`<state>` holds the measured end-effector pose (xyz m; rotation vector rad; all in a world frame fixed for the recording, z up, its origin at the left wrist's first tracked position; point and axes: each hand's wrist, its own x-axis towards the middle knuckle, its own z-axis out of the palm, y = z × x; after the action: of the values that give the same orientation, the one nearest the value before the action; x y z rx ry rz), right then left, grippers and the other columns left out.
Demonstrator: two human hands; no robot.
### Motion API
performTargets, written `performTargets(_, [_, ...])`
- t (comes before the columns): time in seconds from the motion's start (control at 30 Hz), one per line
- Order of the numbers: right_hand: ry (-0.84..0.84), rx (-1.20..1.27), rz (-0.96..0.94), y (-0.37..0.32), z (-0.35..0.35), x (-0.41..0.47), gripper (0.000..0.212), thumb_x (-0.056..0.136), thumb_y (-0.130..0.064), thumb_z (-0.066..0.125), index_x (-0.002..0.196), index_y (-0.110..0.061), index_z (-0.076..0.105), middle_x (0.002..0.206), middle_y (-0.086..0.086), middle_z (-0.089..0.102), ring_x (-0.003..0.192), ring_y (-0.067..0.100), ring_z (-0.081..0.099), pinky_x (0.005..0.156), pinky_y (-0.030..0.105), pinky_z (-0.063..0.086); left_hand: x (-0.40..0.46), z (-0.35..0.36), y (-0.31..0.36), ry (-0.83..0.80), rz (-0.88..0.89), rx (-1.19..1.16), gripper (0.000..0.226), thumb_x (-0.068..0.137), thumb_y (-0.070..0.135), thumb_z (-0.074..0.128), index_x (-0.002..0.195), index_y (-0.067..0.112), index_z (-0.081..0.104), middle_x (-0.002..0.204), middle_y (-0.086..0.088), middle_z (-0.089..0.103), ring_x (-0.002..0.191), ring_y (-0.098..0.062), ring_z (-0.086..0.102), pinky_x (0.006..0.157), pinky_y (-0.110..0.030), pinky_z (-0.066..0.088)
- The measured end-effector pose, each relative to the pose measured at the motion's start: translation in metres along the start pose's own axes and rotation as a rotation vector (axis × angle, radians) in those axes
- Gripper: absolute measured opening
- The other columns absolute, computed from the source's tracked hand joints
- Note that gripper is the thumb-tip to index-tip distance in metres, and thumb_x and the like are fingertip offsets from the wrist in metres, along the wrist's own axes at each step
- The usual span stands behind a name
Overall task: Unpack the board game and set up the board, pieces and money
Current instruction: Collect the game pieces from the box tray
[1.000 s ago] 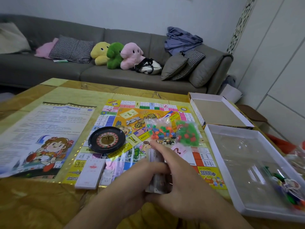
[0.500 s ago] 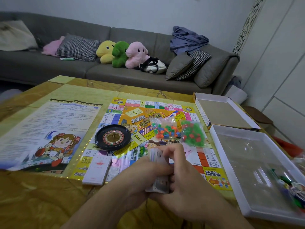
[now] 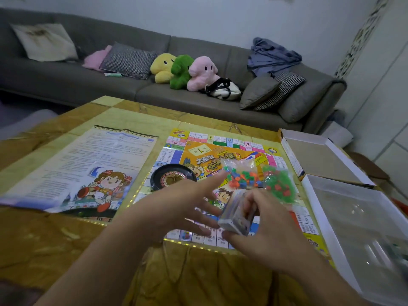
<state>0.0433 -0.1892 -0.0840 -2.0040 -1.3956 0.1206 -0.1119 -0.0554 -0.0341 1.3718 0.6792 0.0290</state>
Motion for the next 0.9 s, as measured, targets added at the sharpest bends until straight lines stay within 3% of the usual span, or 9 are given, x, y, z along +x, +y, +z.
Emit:
performTargets(0.1, [-0.158, -0.045, 0.024, -0.009, 0.032, 0.016, 0.052, 0.068, -0.057, 0.082, 0.090, -0.029, 0.044, 0.099, -0.014, 0.049, 0.087, 0.006, 0.050, 0.070, 0.028, 0.052, 0.019, -0.037, 0.020, 0.377, 0.040, -0.159, 0.037, 0.104, 0.037, 0.057, 0.100, 0.001, 0.068, 0.090, -0.008, 0.073, 0.072, -0.025, 0.065, 0.065, -0.031, 0.052])
performTargets(0.17, [-0.233, -0.028, 0.006, -0.019, 0.053, 0.026, 0.050, 0.071, -0.054, 0.084, 0.090, -0.029, 0.044, 0.100, -0.014, 0.046, 0.088, 0.007, 0.049, 0.071, 0.032, 0.053, 0.028, -0.039, 0.015, 0.505, 0.095, -0.189, 0.021, 0.102, 0.018, 0.055, 0.092, 0.004, 0.065, 0.086, -0.013, 0.065, 0.069, -0.024, 0.055, 0.059, -0.027, 0.041])
performTargets(0.27, [-0.328, -0.128, -0.062, -0.035, 0.074, 0.041, 0.051, 0.078, -0.054, 0.081, 0.093, -0.030, 0.038, 0.100, -0.013, 0.038, 0.087, 0.008, 0.041, 0.069, 0.025, 0.041, 0.037, -0.039, 0.021, 0.575, 0.141, -0.236, 0.015, 0.097, 0.010, 0.056, 0.089, 0.004, 0.067, 0.076, -0.011, 0.067, 0.068, -0.024, 0.056, 0.056, -0.026, 0.042])
performTargets(0.4, [-0.411, -0.420, -0.138, -0.039, 0.089, 0.043, 0.054, 0.085, -0.069, 0.065, 0.101, -0.030, 0.030, 0.112, -0.010, 0.036, 0.112, 0.016, 0.036, 0.098, 0.035, 0.040, 0.052, -0.036, 0.016, 0.541, 0.109, -0.193, 0.018, 0.094, 0.011, 0.062, 0.078, 0.007, 0.068, 0.063, -0.004, 0.068, 0.058, -0.021, 0.058, 0.060, -0.030, 0.049])
performTargets(0.5, [-0.384, -0.307, -0.052, -0.034, 0.087, 0.034, 0.053, 0.082, -0.079, 0.058, 0.099, -0.032, 0.040, 0.138, -0.013, 0.036, 0.135, 0.015, 0.028, 0.114, 0.042, 0.035, 0.054, -0.032, 0.014, 0.553, 0.136, -0.160, 0.016, 0.093, 0.014, 0.065, 0.078, 0.011, 0.071, 0.065, -0.002, 0.073, 0.063, -0.022, 0.066, 0.068, -0.035, 0.055])
performTargets(0.53, [-0.329, -0.204, -0.015, -0.031, 0.081, 0.029, 0.049, 0.082, -0.077, 0.056, 0.099, -0.032, 0.045, 0.139, -0.014, 0.037, 0.136, 0.013, 0.029, 0.113, 0.040, 0.038, 0.053, -0.030, 0.013, 0.550, 0.158, -0.150, 0.016, 0.093, 0.014, 0.064, 0.080, 0.010, 0.072, 0.068, -0.003, 0.073, 0.065, -0.022, 0.066, 0.068, -0.035, 0.055])
performTargets(0.63, [-0.171, -0.034, 0.060, -0.021, 0.054, 0.006, 0.034, 0.082, -0.058, 0.053, 0.095, -0.028, 0.046, 0.113, -0.014, 0.044, 0.114, 0.010, 0.042, 0.092, 0.035, 0.049, 0.048, -0.019, 0.010, 0.520, 0.221, -0.114, 0.015, 0.094, 0.014, 0.062, 0.087, 0.008, 0.074, 0.075, -0.005, 0.073, 0.071, -0.023, 0.065, 0.069, -0.039, 0.050])
performTargets(0.73, [-0.160, -0.073, 0.135, -0.006, 0.026, -0.018, 0.017, 0.085, -0.032, 0.060, 0.092, -0.030, 0.044, 0.104, -0.015, 0.046, 0.108, 0.007, 0.045, 0.087, 0.033, 0.049, 0.044, -0.003, 0.002, 0.496, 0.279, 0.017, 0.016, 0.098, 0.017, 0.061, 0.090, 0.010, 0.074, 0.082, -0.005, 0.075, 0.078, -0.023, 0.069, 0.071, -0.040, 0.051])
performTargets(0.9, [-0.048, -0.106, 0.288, 0.022, -0.026, -0.042, 0.017, 0.086, -0.012, 0.062, 0.087, -0.027, 0.053, 0.094, -0.012, 0.054, 0.092, 0.006, 0.052, 0.075, 0.030, 0.049, 0.040, 0.049, -0.015, 0.405, 0.363, 0.367, 0.013, 0.098, 0.019, 0.062, 0.089, 0.022, 0.071, 0.084, 0.001, 0.073, 0.083, -0.022, 0.070, 0.078, -0.048, 0.059])
